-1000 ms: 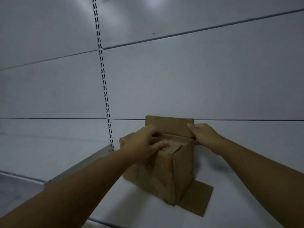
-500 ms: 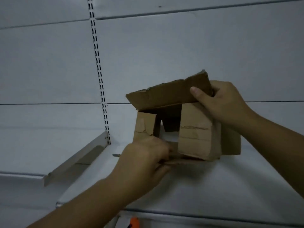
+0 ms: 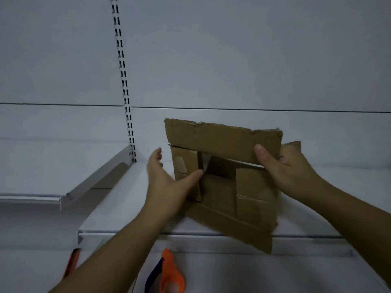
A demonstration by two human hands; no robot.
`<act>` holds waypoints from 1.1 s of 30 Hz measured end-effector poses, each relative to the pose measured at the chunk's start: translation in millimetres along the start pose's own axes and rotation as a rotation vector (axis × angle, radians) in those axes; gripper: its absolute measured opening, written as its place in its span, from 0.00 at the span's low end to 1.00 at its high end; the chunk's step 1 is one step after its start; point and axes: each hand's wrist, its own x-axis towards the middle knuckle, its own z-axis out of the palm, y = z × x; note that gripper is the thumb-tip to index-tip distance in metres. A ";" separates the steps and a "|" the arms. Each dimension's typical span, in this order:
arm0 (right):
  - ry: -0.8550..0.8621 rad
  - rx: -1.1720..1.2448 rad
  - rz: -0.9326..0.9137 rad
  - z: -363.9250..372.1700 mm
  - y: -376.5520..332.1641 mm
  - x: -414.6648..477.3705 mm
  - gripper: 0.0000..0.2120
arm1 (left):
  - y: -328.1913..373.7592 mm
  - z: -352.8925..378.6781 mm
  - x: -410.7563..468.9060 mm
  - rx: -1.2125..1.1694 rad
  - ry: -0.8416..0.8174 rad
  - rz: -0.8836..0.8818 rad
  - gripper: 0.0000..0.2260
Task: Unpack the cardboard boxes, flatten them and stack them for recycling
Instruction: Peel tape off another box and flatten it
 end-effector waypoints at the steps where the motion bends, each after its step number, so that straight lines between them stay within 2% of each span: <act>1: 0.008 -0.018 0.003 0.5 0.5 0.1 0.18 | 1.0 4.0 8.9 -0.023 -0.082 -0.043 0.48; 2: 0.011 -0.040 0.005 1.3 0.0 0.3 0.18 | 1.0 8.2 14.9 -0.048 -0.141 -0.040 0.51; 4: 0.011 -0.094 0.013 3.0 0.0 1.1 0.16 | -1.3 14.7 22.4 -0.068 -0.214 0.033 0.48; 6: 0.003 -0.156 -0.004 3.4 2.7 2.8 0.05 | -4.3 12.2 24.8 -0.087 -0.273 0.072 0.43; 8: -0.003 -0.249 -0.066 1.7 6.4 5.2 0.09 | -7.5 2.2 24.1 -0.205 -0.365 0.017 0.41; 10: 0.002 -0.176 0.008 -3.2 8.3 9.4 0.11 | -9.1 -10.0 22.0 -0.289 -0.437 -0.016 0.41; 13: -0.020 0.046 0.202 -12.9 10.0 17.8 0.11 | -7.8 -24.3 25.9 -0.410 -0.446 -0.013 0.41; 17: -0.047 0.102 0.408 -24.3 9.3 35.0 0.14 | -7.4 -33.5 33.7 -0.518 -0.502 -0.049 0.39; 22: -0.164 0.155 0.485 -33.5 6.0 54.0 0.15 | -8.8 -36.3 30.0 -0.639 -0.542 -0.127 0.35; 25: -0.012 0.145 0.460 -21.9 11.0 55.1 0.11 | -11.4 -31.2 21.7 -0.673 -0.516 -0.120 0.34; 28: 0.085 0.176 0.470 -17.8 18.2 56.0 0.14 | -13.5 -28.8 18.2 -0.686 -0.498 -0.148 0.34; 31: -0.067 0.050 0.591 -24.8 15.9 58.6 0.12 | -10.6 -27.6 19.1 -0.669 -0.488 -0.158 0.34; 33: -0.185 -0.003 0.621 -33.9 12.3 61.5 0.15 | -8.4 -27.1 21.4 -0.677 -0.479 -0.160 0.34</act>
